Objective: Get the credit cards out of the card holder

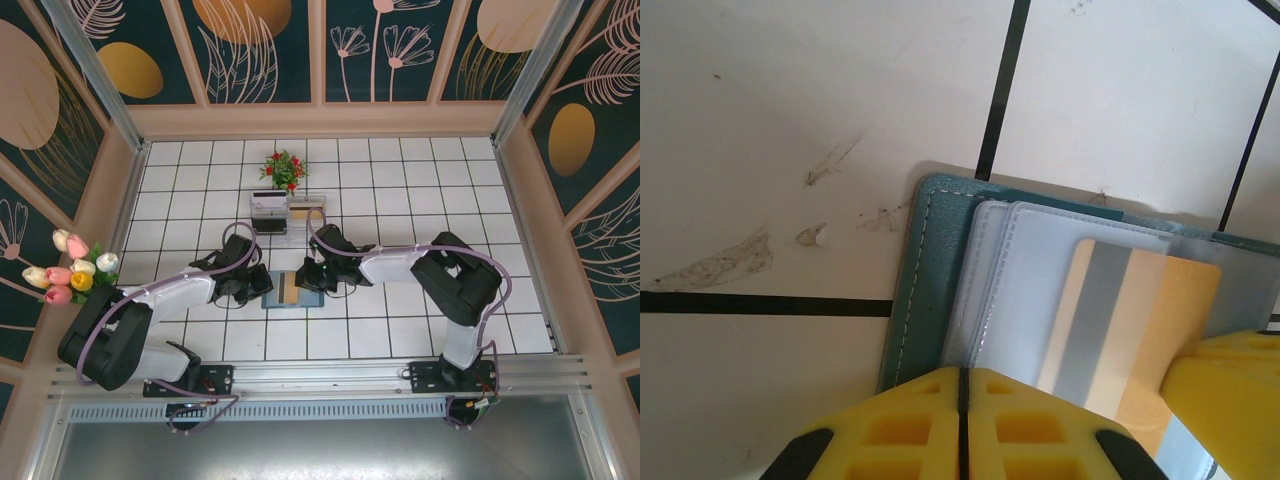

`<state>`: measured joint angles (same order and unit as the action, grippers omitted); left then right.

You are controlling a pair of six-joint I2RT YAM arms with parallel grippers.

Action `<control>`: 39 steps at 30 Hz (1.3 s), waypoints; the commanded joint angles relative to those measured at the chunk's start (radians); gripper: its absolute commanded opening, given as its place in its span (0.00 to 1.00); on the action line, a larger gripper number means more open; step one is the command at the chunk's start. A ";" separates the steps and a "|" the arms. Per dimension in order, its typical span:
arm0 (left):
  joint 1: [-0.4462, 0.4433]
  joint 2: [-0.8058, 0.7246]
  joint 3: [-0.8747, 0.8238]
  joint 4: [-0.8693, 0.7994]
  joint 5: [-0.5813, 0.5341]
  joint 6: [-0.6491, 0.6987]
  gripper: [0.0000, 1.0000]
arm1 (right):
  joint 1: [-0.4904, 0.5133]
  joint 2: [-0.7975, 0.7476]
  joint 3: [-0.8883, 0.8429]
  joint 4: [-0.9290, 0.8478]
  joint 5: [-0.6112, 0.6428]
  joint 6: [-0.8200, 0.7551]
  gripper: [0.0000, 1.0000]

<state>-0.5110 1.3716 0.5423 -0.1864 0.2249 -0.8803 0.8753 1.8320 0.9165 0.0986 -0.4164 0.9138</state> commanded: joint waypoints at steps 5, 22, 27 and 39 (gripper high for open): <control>-0.003 -0.019 0.021 -0.069 -0.017 0.034 0.10 | -0.010 -0.027 -0.020 -0.064 0.018 -0.033 0.10; -0.022 0.034 0.048 -0.003 0.070 0.041 0.08 | -0.010 -0.025 -0.008 -0.063 0.016 -0.032 0.06; -0.021 0.051 0.034 -0.066 0.003 0.059 0.06 | -0.016 -0.043 -0.023 -0.063 0.020 -0.047 0.03; -0.022 0.079 0.051 -0.061 0.017 0.066 0.07 | -0.062 -0.156 -0.080 -0.053 -0.028 -0.110 0.00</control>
<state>-0.5304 1.4227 0.5915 -0.1944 0.2649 -0.8379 0.8230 1.7237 0.8478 0.0776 -0.4385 0.8429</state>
